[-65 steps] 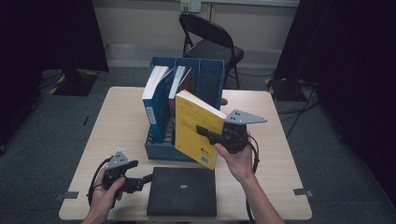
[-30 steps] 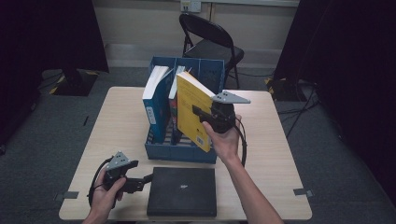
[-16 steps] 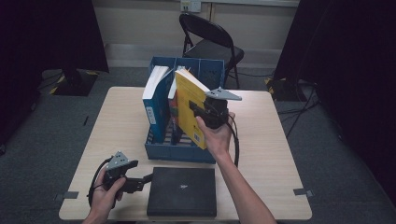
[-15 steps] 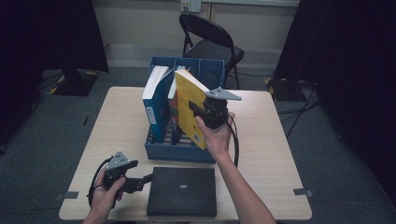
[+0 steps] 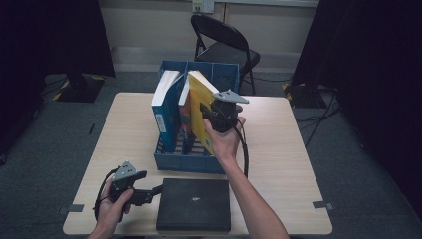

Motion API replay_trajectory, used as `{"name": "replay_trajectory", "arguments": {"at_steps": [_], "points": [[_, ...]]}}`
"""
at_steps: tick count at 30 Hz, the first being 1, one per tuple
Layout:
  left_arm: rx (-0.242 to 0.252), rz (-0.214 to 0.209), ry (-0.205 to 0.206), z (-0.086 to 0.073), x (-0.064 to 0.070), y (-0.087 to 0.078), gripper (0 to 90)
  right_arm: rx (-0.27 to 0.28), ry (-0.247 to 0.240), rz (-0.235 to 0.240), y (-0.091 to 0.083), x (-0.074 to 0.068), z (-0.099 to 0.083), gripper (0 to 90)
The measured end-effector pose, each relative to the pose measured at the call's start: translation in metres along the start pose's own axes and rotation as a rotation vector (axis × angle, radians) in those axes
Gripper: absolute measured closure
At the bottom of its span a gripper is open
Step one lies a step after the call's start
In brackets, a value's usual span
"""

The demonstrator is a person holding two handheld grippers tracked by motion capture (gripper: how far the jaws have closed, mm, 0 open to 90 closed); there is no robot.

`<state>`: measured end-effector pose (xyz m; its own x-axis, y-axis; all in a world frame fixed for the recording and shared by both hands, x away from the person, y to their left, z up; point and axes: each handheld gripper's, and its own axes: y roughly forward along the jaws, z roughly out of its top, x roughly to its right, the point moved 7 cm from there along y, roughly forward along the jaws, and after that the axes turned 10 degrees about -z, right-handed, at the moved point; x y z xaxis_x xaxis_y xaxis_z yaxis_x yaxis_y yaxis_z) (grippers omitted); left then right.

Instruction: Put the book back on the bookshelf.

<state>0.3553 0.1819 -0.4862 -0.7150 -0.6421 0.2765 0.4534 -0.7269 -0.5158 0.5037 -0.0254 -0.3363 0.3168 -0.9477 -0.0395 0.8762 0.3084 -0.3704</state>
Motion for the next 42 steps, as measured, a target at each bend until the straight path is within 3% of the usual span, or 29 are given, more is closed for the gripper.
{"name": "replay_trajectory", "arguments": {"at_steps": [13, 17, 25, 36, 42], "points": [[0.001, -0.002, 0.004, 0.0, 0.0, 0.0, 16.2, 0.003, 0.036, -0.088, 0.02, -0.001, 0.0, 75.5], [-0.004, -0.006, 0.004, 0.0, 0.001, 0.001, 16.9, -0.011, 0.072, -0.12, 0.028, 0.0, -0.001, 75.5], [-0.004, -0.013, 0.01, 0.0, 0.002, 0.001, 16.9, -0.007, 0.081, -0.168, 0.042, -0.003, 0.001, 75.3], [-0.002, -0.016, 0.014, 0.0, 0.003, 0.001, 16.9, -0.003, 0.081, -0.201, 0.059, -0.008, -0.003, 75.3], [-0.006, -0.015, 0.015, 0.0, 0.003, 0.001, 17.0, 0.015, 0.085, -0.194, 0.065, -0.005, -0.002, 75.2]]}}
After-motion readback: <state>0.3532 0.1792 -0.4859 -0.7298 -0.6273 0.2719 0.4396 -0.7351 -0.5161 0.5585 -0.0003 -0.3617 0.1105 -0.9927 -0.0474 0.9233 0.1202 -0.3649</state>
